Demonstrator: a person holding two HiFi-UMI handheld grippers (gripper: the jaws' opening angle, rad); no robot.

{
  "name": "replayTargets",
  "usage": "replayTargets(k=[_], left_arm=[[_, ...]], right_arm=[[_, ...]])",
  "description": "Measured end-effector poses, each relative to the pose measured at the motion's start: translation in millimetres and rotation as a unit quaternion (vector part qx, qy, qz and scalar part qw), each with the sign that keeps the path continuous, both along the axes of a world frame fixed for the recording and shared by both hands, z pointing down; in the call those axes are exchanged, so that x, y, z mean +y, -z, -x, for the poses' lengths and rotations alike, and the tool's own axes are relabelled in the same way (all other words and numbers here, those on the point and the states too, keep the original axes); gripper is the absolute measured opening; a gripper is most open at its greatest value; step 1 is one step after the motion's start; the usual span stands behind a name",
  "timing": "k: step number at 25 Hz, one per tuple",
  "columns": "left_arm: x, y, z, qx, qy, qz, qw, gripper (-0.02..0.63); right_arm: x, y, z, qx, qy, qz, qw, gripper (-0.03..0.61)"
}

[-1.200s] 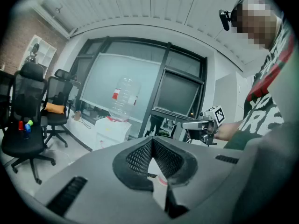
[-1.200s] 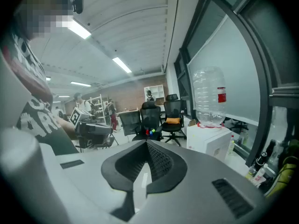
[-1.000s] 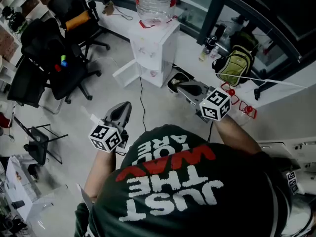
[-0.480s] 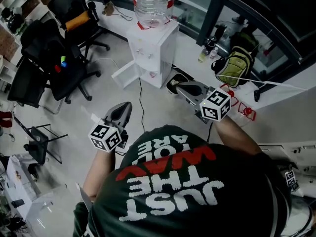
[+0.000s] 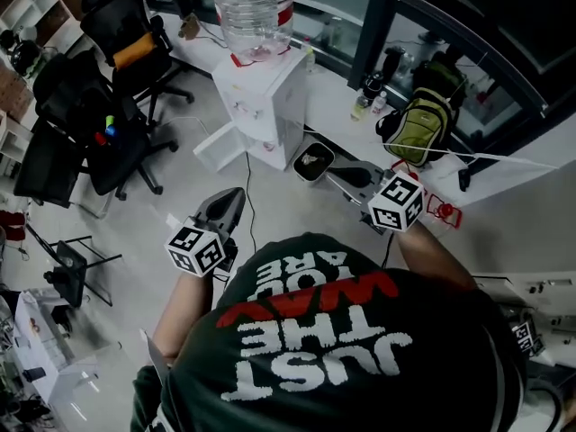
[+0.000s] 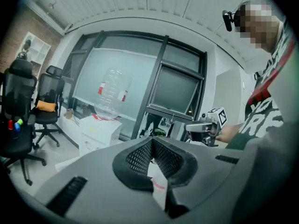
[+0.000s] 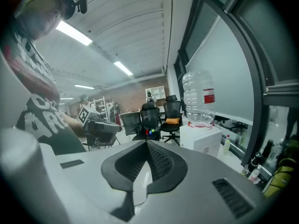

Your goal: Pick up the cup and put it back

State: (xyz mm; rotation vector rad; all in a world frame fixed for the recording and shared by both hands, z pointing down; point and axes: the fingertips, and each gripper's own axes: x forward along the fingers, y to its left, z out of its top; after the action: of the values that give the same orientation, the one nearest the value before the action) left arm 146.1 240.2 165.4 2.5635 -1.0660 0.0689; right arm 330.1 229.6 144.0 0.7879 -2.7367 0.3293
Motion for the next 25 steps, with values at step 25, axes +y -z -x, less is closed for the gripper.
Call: replayTargets(k=[25], left_arm=[[-297.5,-40.0,164.2,0.018,-0.109,0.03,0.9934,0.008]], right_arm=[[-265.2,-26.5,189.0,0.005,-0.047,0.05,0.998,0.034]])
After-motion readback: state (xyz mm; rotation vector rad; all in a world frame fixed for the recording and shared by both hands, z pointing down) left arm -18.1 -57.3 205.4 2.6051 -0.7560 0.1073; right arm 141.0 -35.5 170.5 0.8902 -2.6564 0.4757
